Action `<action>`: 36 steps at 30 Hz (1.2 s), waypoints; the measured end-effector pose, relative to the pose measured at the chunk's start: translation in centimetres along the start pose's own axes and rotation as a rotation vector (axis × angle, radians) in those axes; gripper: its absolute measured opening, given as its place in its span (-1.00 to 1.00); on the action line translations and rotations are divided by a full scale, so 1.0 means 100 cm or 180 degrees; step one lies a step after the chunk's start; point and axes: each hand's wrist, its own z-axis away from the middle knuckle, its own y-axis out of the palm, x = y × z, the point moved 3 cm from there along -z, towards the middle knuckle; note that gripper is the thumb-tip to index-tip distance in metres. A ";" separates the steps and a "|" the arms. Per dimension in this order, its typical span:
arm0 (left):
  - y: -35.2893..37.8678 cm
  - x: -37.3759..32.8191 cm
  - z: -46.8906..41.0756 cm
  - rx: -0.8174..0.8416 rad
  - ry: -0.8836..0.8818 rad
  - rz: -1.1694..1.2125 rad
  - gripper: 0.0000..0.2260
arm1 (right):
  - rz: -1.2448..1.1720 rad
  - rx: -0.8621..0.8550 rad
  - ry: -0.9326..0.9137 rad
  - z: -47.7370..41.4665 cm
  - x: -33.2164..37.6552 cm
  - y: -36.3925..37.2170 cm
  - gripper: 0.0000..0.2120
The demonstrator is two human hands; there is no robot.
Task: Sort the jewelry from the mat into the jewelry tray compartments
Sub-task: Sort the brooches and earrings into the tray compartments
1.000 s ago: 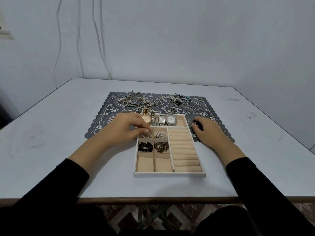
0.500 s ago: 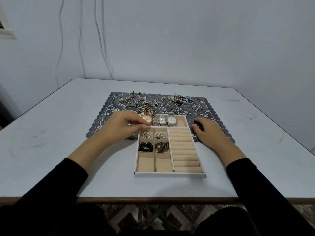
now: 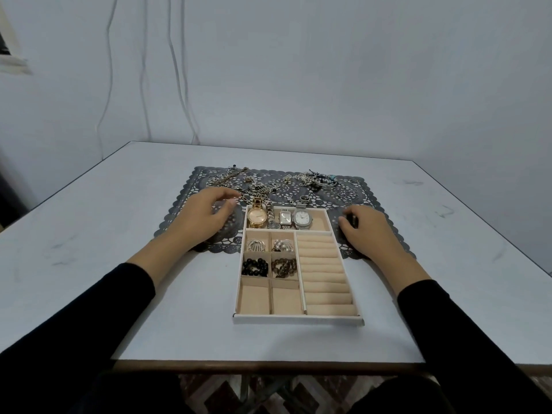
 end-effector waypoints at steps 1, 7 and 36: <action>0.002 0.005 -0.006 0.0084 0.0037 -0.0129 -0.75 | -0.0030 -0.0036 -0.0021 -0.005 0.001 0.000 -0.77; 0.021 0.025 -0.044 0.0614 0.0239 -0.0611 -0.70 | -0.0230 0.0012 -0.0361 -0.040 0.008 0.008 -0.72; 0.051 0.033 -0.115 0.0841 0.0767 -0.0501 -0.80 | -0.1265 0.0772 -0.0811 -0.100 0.006 0.045 -0.81</action>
